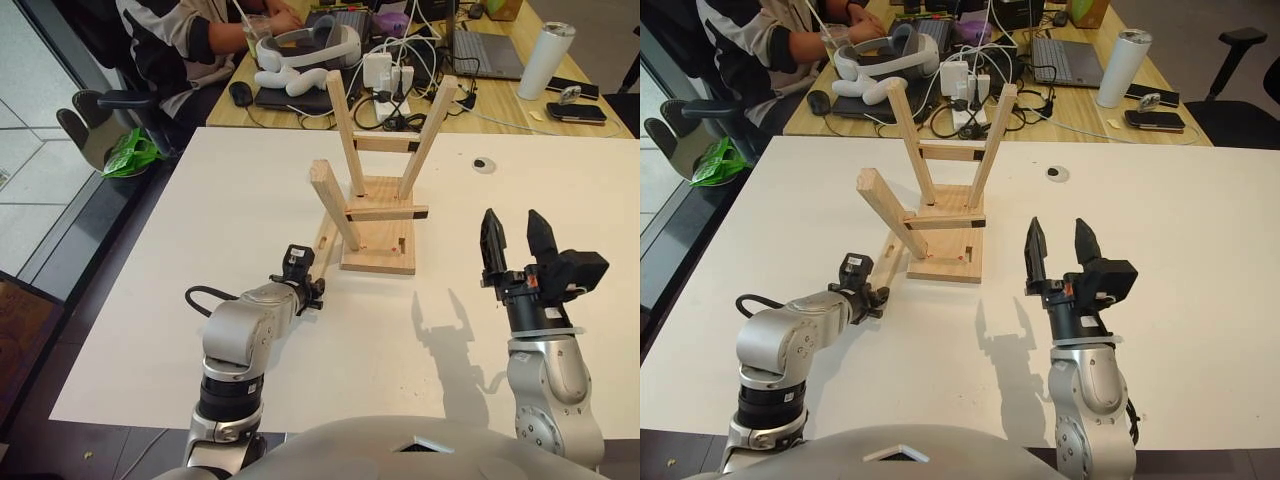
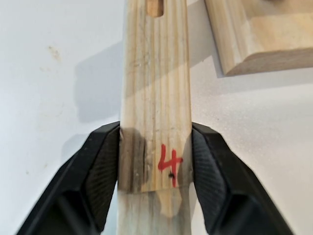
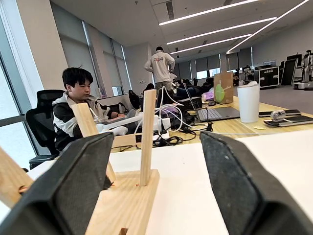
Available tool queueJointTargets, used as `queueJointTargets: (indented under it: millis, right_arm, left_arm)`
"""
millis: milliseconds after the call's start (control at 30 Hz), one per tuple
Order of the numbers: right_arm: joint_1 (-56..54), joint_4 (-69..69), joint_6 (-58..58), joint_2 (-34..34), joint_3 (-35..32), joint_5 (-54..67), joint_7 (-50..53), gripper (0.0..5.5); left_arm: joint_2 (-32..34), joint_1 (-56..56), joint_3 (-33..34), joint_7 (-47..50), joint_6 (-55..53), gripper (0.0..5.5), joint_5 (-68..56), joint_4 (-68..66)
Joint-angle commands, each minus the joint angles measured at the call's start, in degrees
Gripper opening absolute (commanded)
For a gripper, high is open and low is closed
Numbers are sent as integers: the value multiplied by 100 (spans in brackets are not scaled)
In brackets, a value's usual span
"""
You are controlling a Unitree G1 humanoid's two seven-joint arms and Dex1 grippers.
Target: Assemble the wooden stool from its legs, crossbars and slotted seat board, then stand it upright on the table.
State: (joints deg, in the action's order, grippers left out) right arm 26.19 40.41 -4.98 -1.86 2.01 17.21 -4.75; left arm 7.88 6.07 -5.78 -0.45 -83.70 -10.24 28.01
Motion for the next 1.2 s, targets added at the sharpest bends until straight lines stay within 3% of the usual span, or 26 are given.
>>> queueJointTargets:
  millis: [33, 200, 433, 633, 833, 1033, 1200]
  right_arm:
    - [-10, -516, 240, -359, -409, 119, -456, 328]
    - [82, -928, 567, -1009, -954, 37, -1063, 328]
    - [-57, -889, 572, -914, -1003, 129, -1042, 328]
    - [-432, -931, 434, -878, -1080, 321, -951, 328]
    - [-928, -961, 61, -932, -1179, 745, -884, 328]
    - [-1865, -615, -1626, -1486, -1335, 2803, -1045, 328]
    - [-2992, -596, -2428, -2033, -1824, 4726, -863, 328]
  left_arm:
    - [-89, 91, -45, -33, 106, 204, 50, -275]
    - [-233, 102, 61, -34, 349, 203, 100, -425]
    - [-320, -38, 367, 2, 502, 203, 117, -273]
    - [-124, 364, 1286, 63, 965, 203, 203, -303]
    - [812, 1573, 2652, 212, 2370, 203, 383, -1161]
    - [2009, 2224, 2094, -105, 5108, 203, 1146, -1047]
    - [1808, 2385, 1080, -1058, 6041, 203, 794, -336]
